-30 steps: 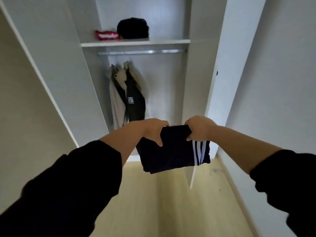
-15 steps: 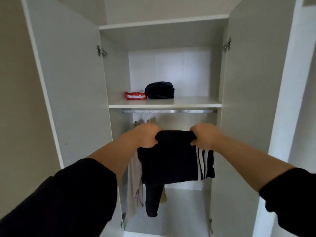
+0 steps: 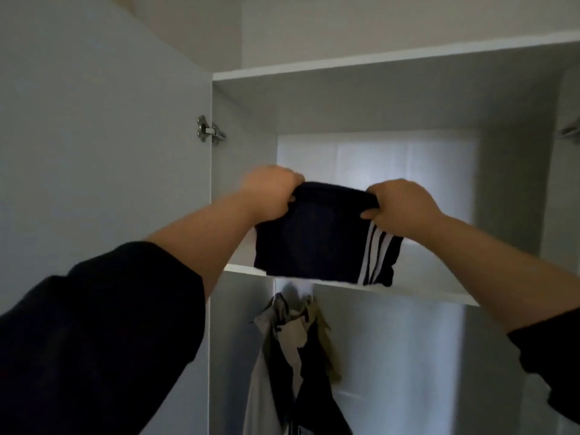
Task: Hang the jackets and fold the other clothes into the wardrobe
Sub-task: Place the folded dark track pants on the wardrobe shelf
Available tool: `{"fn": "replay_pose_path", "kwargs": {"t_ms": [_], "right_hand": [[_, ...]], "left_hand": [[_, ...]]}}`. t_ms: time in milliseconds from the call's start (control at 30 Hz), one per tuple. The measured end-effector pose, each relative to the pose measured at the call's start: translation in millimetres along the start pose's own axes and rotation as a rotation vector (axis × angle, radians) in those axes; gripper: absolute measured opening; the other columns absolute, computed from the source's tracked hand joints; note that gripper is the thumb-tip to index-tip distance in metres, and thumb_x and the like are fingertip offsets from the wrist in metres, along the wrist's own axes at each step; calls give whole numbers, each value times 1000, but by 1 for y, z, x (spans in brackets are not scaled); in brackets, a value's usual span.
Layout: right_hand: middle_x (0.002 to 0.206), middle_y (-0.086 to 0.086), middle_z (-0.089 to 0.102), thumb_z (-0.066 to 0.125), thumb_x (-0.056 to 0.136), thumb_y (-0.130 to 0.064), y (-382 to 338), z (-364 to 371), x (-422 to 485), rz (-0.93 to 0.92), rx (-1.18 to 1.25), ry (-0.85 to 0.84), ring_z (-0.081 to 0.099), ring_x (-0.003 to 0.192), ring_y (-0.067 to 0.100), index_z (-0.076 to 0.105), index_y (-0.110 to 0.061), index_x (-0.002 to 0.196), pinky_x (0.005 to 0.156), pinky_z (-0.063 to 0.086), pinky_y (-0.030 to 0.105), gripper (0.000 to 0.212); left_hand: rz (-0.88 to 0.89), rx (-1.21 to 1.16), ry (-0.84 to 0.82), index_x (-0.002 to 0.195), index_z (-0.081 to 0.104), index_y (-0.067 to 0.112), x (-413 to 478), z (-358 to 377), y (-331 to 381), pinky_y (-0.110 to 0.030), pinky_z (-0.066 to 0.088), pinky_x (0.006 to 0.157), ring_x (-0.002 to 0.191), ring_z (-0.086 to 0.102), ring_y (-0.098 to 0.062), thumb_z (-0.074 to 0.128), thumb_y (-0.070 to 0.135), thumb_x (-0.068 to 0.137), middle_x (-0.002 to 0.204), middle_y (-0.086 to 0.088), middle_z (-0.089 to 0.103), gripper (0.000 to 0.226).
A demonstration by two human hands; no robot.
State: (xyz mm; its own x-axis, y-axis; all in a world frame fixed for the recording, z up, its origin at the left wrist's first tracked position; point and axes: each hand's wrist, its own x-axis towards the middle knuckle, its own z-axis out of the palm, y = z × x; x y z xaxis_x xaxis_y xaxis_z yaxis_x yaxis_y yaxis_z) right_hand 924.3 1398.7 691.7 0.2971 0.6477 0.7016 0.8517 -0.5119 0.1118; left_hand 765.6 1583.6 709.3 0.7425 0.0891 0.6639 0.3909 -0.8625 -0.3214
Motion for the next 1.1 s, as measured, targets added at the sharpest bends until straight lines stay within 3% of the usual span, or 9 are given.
{"fn": "replay_pose_path", "kwargs": {"t_ms": [100,167,367,533,600,667,733,833,1100], "right_hand": [[59,4,50,71,75,-15,-12,31,46,-93,-140,387,45,53,26,62,-7,76,54,35,31,13],[57,14,54,73,60,-2,-27,71,58,-139,-173,456,51,51,32,57,-3,69,53,39,33,18],[110,8,54,57,85,-12,-68,237,65,-185,-88,-256,53,102,26,49,-12,111,74,44,36,28],[108,7,52,60,84,-15,-82,281,98,-135,101,-294,55,98,26,46,-14,113,72,42,31,32],[112,7,51,59,85,-14,-86,290,106,-133,130,-303,53,102,26,45,-14,116,76,42,32,33],[118,5,50,58,86,-19,-86,298,110,-91,172,-294,50,107,25,45,-16,120,82,44,34,37],[118,1,49,60,82,-32,-86,303,109,-13,230,-255,48,106,20,46,-19,119,82,44,33,41],[114,-3,50,65,77,-42,-86,309,108,48,340,-207,44,101,13,49,-22,115,84,43,28,46],[121,-5,48,64,83,-40,-87,316,112,56,432,-263,43,111,11,48,-21,126,88,35,20,49]], "left_hand": [[49,167,282,106,57,10,25,11,-40,-37,38,64,93,56,-33,56,7,82,100,-11,62,24],[59,237,254,109,54,11,28,44,-61,-37,32,64,94,55,-33,57,6,80,102,-11,61,30],[-47,308,-524,126,50,12,3,201,-89,-37,46,91,111,56,-26,53,14,93,120,-7,58,33],[-213,311,-638,124,51,14,16,246,-119,-35,40,89,113,54,-25,52,17,92,123,-5,56,32],[-298,137,-543,120,57,14,32,249,-125,-37,42,92,113,55,-26,48,16,93,123,-6,59,29],[-383,-203,-285,117,59,14,42,257,-131,-37,45,92,111,57,-30,43,16,93,122,-10,61,29],[-382,-485,-203,131,52,17,44,278,-131,-36,40,102,121,51,-30,38,23,98,134,-10,55,37],[-267,-402,-390,146,35,23,36,321,-122,-37,26,114,137,35,-25,29,40,101,149,-3,40,49],[-266,-383,-272,143,42,23,39,348,-130,-36,29,111,132,39,-22,31,43,100,144,0,47,48]]}}
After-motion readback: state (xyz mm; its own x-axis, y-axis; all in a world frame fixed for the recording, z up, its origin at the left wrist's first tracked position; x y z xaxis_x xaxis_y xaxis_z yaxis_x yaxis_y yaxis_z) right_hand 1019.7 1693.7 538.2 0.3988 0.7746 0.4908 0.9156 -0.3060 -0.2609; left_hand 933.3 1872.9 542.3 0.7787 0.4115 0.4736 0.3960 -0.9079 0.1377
